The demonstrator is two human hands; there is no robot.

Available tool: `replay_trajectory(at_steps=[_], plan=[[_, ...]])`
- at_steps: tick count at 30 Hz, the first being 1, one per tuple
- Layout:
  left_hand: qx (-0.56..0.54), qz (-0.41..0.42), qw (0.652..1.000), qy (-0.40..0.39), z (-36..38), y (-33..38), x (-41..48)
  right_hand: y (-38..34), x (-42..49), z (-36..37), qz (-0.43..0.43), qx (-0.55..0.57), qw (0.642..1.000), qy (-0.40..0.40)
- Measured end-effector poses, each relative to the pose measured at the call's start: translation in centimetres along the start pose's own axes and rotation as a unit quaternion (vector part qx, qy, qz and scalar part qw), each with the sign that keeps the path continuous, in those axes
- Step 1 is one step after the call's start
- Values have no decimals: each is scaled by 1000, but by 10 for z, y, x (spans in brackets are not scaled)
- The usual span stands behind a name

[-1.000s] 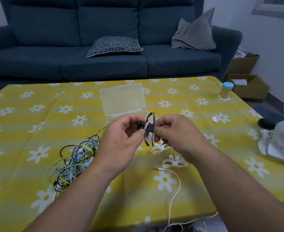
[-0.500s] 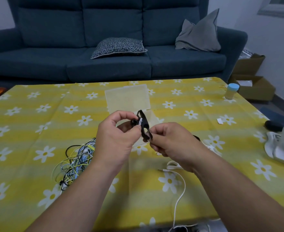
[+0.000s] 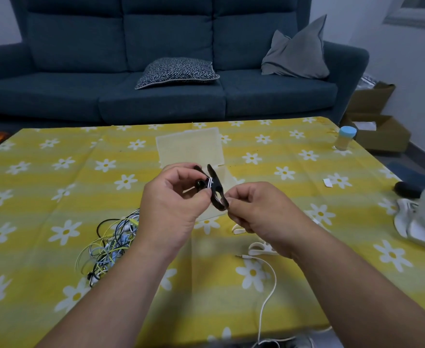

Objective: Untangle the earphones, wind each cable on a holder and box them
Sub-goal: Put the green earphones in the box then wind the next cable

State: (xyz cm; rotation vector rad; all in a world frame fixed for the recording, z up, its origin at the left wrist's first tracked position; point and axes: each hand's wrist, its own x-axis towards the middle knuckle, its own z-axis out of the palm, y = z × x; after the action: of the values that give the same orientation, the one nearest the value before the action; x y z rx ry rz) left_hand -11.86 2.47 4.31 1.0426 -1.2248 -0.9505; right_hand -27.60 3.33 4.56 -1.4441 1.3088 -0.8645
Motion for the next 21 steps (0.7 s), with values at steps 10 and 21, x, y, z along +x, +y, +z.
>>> replay_trajectory(at_steps=[10, 21], plan=[[13, -1, 999, 50, -4, 1, 3, -2, -5, 1, 6, 45, 999, -13], [163, 93, 982, 3, -10, -1, 2, -7, -8, -6, -16, 46, 998, -33]])
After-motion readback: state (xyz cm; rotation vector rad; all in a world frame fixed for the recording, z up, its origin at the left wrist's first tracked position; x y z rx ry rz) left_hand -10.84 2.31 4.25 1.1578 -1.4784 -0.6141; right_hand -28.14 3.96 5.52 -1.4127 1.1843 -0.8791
